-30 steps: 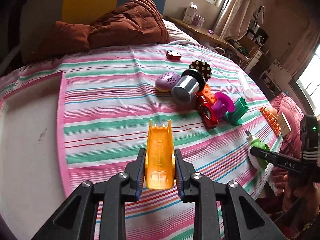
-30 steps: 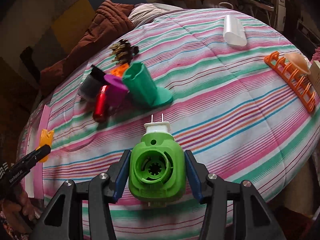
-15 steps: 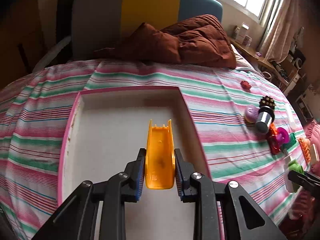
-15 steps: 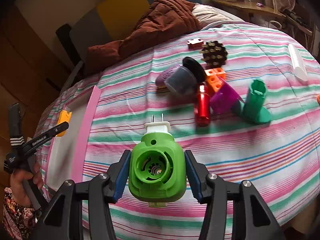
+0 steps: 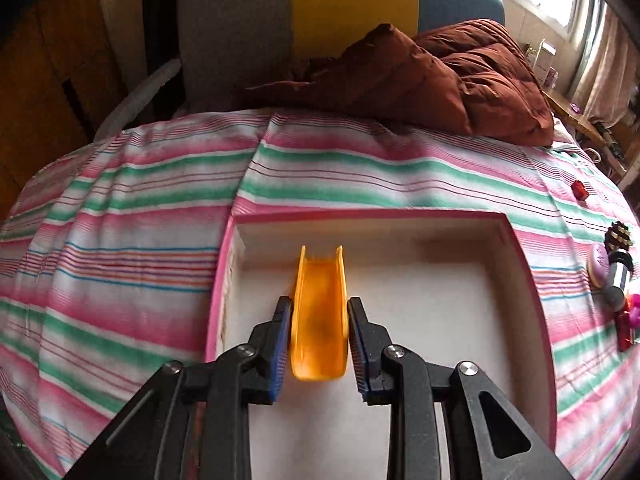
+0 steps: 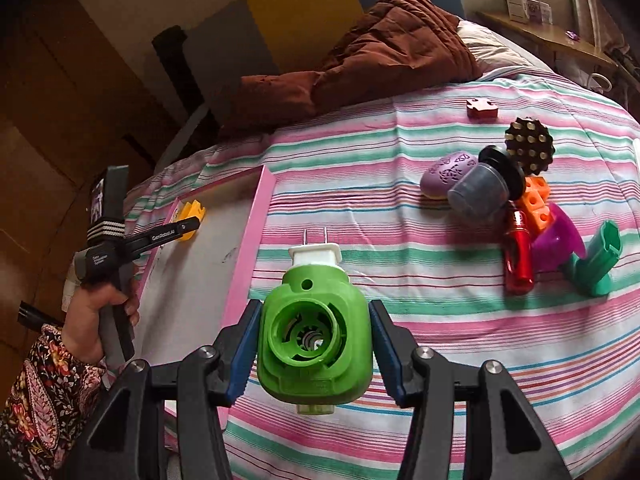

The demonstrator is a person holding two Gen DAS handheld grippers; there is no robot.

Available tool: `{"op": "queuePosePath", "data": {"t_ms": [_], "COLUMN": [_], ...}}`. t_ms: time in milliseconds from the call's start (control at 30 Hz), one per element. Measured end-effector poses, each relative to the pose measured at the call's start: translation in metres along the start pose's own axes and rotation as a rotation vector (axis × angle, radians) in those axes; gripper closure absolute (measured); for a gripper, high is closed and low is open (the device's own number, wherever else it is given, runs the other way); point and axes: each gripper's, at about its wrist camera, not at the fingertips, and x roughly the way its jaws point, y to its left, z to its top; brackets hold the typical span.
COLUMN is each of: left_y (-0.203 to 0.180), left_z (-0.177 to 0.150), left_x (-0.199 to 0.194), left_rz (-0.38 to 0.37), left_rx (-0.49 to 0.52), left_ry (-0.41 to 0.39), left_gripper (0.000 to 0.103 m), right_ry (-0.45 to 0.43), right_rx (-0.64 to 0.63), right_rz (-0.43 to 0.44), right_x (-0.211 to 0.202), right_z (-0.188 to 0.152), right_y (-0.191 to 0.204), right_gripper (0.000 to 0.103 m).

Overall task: Organize rigid objects
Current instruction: 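Carry the orange scoop into the white tray and open the left tool, then lower the green toy into the tray beside the scoop, open the right tool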

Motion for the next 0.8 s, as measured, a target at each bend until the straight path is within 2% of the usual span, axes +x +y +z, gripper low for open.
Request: {"op": "queuePosePath", "data": {"t_ms": [33, 100, 167, 300, 400, 600, 700, 800], "left_y": [0.003, 0.011, 0.018, 0.027, 0.029, 0.034, 0.037, 0.046], "left_z": [0.002, 0.004, 0.004, -0.008, -0.022, -0.061, -0.080, -0.096], "left_x": [0.000, -0.005, -0.015, -0.046, -0.066, -0.094, -0.104, -0.112], "left_rz": [0.004, -0.013, -0.030, -0.063, -0.099, -0.055, -0.030, -0.040], "left_rx": [-0.009, -0.042, -0.076, -0.131, -0.157, -0.214, -0.242, -0.289], "left_ry": [-0.004, -0.031, -0.054, -0.128, -0.153, -0.166, -0.161, -0.160], "left_gripper": [0.049, 0.039, 0.035, 0.019, 0.018, 0.015, 0.015, 0.015], "right_ry": [-0.001, -0.004, -0.003, 0.008, 0.019, 0.027, 0.035, 0.047], "right_rx": [-0.008, -0.027, -0.046, -0.069, -0.086, -0.148, -0.196, -0.241], "right_rz": [0.005, 0.005, 0.012, 0.040, 0.061, 0.109, 0.115, 0.090], "right_x": [0.000, 0.002, 0.004, 0.015, 0.026, 0.052, 0.071, 0.095], "right_z": [0.000, 0.001, 0.003, 0.007, 0.012, 0.030, 0.041, 0.050], "right_y": [0.004, 0.012, 0.018, 0.032, 0.047, 0.085, 0.106, 0.125], "right_gripper": [0.050, 0.050, 0.050, 0.050, 0.050, 0.050, 0.050, 0.050]}}
